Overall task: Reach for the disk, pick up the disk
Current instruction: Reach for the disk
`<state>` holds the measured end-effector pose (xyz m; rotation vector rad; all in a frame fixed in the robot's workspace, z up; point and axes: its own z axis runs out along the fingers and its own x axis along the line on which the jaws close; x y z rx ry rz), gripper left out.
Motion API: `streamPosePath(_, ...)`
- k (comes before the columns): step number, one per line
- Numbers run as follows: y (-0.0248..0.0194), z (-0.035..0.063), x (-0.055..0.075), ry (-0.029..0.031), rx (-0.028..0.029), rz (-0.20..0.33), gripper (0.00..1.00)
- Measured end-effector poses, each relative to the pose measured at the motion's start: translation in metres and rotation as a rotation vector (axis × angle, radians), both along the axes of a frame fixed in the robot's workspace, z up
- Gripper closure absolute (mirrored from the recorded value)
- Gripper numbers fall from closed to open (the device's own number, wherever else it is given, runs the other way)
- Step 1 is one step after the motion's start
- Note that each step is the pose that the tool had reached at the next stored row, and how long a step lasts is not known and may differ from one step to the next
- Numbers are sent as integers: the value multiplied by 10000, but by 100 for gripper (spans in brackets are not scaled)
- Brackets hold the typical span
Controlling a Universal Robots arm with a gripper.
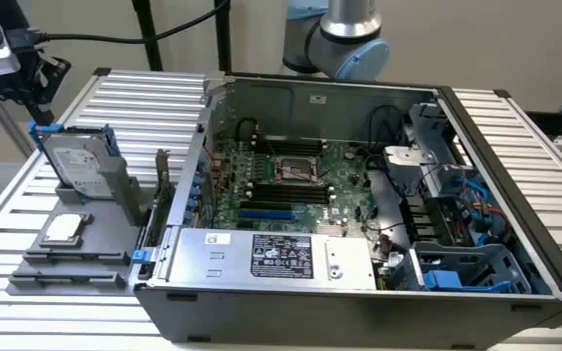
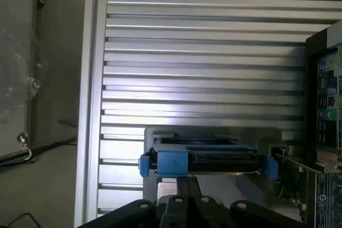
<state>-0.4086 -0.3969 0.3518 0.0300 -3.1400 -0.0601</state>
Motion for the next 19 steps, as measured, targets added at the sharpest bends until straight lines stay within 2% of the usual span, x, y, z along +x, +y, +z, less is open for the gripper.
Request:
streamPosePath(14,4,1,0,1,-1,0,89)
streamPosePath(16,30,0,-1,0,-1,-1,89)
streamPosePath(19,112,0,-10,0,-2,0,89)
